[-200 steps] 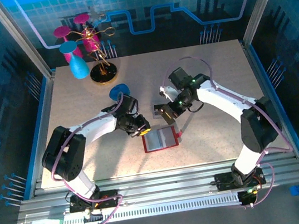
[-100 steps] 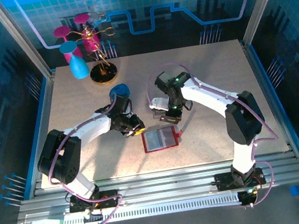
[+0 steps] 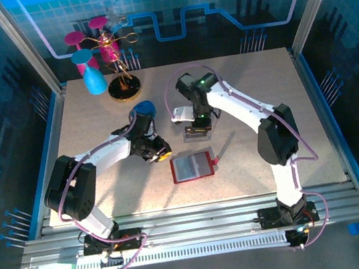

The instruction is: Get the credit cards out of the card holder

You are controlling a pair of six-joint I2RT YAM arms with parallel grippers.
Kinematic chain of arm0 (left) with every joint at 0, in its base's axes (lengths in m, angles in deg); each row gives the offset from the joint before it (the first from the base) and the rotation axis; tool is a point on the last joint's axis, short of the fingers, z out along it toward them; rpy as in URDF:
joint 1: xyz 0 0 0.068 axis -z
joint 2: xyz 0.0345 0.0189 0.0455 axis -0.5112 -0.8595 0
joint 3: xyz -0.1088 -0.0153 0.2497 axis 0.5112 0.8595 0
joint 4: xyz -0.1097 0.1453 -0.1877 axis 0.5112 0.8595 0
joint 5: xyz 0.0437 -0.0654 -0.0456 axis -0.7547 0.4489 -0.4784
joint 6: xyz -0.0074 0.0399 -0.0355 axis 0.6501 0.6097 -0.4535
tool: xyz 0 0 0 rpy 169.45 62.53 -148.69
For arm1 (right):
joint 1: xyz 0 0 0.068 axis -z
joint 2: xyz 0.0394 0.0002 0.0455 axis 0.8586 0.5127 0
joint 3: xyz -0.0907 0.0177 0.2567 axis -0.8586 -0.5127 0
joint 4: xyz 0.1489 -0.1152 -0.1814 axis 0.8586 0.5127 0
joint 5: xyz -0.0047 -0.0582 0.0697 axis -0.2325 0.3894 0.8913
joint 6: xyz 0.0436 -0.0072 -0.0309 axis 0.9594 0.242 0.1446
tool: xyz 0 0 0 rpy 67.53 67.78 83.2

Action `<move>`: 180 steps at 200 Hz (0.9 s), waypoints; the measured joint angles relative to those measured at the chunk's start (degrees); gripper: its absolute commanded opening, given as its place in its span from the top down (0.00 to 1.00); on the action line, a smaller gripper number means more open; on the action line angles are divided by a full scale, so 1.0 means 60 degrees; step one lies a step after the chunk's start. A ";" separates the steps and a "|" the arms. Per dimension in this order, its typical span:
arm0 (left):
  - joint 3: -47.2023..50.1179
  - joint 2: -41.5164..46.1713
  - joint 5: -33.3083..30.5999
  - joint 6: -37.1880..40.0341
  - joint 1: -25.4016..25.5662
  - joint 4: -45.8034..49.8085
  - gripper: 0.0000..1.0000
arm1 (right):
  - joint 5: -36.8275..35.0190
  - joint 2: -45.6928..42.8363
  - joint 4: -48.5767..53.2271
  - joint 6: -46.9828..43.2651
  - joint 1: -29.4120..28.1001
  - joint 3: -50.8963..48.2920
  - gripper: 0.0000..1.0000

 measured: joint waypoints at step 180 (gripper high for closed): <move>0.0000 0.0000 0.0033 -0.0040 -0.0084 -0.0004 0.77 | -0.0244 0.2109 0.1228 -0.0667 0.0262 0.2637 1.00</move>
